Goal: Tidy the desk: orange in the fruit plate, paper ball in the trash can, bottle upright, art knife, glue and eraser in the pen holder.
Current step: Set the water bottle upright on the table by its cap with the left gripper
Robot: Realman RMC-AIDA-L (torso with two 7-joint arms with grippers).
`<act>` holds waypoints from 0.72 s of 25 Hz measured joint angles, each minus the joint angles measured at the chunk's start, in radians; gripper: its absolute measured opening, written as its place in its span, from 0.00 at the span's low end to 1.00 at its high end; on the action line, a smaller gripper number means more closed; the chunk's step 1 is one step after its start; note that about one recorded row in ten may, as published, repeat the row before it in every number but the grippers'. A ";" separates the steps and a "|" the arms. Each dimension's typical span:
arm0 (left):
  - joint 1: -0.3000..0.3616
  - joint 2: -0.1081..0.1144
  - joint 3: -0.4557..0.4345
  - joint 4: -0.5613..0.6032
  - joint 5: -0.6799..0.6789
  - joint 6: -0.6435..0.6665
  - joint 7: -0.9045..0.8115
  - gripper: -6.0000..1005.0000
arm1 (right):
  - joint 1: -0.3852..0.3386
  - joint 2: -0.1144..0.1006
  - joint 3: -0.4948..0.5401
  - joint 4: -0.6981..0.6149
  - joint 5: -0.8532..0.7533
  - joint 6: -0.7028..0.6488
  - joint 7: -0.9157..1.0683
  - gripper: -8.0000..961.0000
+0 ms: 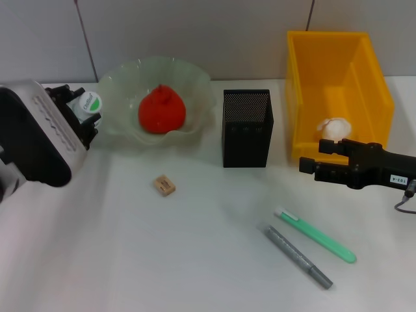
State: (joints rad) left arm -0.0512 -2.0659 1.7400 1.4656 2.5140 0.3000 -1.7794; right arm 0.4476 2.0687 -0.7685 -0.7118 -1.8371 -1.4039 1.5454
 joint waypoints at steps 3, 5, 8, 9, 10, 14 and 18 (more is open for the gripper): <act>-0.008 0.001 -0.023 -0.006 -0.059 0.002 0.000 0.44 | 0.000 -0.001 0.000 0.000 0.000 0.000 0.000 0.87; -0.013 0.001 -0.040 -0.010 -0.102 0.010 0.000 0.44 | 0.000 -0.001 0.000 0.000 0.000 0.000 0.000 0.87; -0.016 0.000 -0.061 -0.011 -0.149 0.025 0.001 0.44 | 0.000 -0.002 0.001 0.000 -0.001 0.000 0.000 0.87; -0.016 0.000 -0.068 -0.011 -0.158 0.030 0.000 0.44 | 0.000 -0.002 0.001 0.000 -0.001 0.000 0.000 0.87; -0.016 -0.001 -0.077 -0.011 -0.172 0.038 0.000 0.44 | 0.000 -0.002 0.001 0.000 -0.001 0.000 0.000 0.87; -0.016 0.000 -0.124 0.000 -0.267 0.105 0.004 0.44 | 0.000 -0.002 0.002 0.000 -0.001 0.000 0.000 0.87; -0.020 0.001 -0.198 0.007 -0.354 0.199 0.011 0.42 | 0.000 -0.002 0.002 0.001 -0.001 0.000 0.000 0.87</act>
State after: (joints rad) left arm -0.0716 -2.0650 1.5424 1.4729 2.1596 0.4991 -1.7679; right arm 0.4476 2.0662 -0.7669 -0.7111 -1.8383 -1.4035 1.5456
